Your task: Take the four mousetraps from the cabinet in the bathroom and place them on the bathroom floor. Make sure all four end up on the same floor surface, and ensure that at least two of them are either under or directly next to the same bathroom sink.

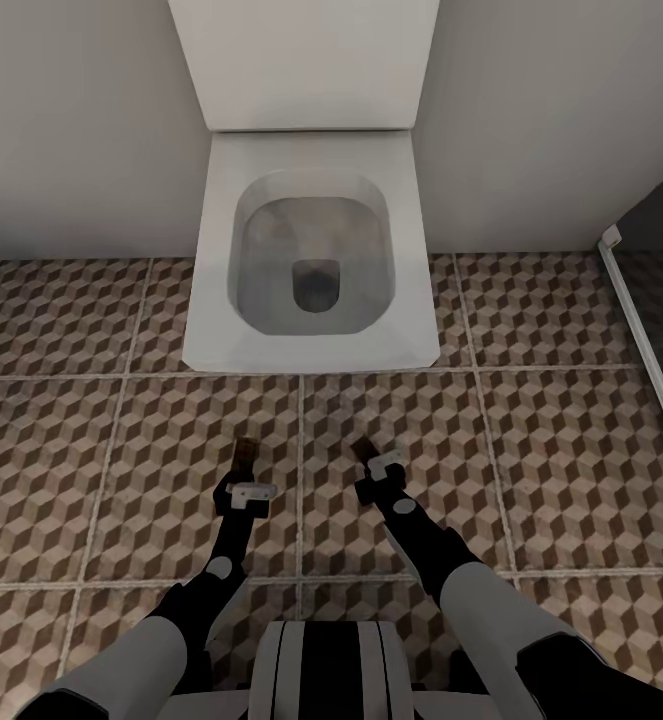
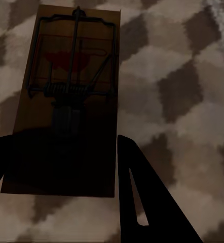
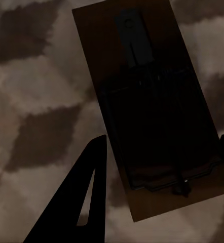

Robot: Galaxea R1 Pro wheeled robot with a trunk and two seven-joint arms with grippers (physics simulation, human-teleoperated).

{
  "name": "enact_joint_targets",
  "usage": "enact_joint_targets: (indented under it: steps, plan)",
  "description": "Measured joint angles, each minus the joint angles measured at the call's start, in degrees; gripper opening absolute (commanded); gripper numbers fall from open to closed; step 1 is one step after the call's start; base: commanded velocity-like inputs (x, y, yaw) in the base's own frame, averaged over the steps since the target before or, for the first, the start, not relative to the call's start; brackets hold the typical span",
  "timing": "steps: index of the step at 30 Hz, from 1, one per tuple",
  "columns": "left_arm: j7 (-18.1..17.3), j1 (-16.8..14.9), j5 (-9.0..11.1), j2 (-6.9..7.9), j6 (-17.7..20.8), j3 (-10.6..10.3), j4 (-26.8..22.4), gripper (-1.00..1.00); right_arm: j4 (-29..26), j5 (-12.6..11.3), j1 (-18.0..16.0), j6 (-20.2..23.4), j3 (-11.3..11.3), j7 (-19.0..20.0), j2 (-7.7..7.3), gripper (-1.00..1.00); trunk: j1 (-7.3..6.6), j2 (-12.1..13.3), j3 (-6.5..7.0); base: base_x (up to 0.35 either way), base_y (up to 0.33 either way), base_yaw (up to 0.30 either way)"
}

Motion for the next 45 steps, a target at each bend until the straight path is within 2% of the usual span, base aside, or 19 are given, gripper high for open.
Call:
enact_joint_targets:
  steps: [27,36,45]
  plan:
    - [0.31,0.0,0.05,-0.26,-0.03,0.1,4.01,-1.0,-0.07,-0.03,0.0,0.02,0.0,0.0,0.0,-1.0,0.0,0.0,0.0,0.0,0.0,0.0]
    - [0.28,0.0,0.07,-0.34,0.03,0.1,4.02,-1.0,-0.16,-0.04,0.0,-0.01,0.0,0.0,0.0,-1.0,-0.03,0.0,0.0,0.24,0.0,0.0]
    - [0.36,0.0,0.07,-0.35,-0.04,0.1,4.02,-1.0,-0.16,-0.04,0.0,-0.01,0.0,0.0,0.0,-1.0,-0.01,0.0,0.0,0.075,0.0,0.0]
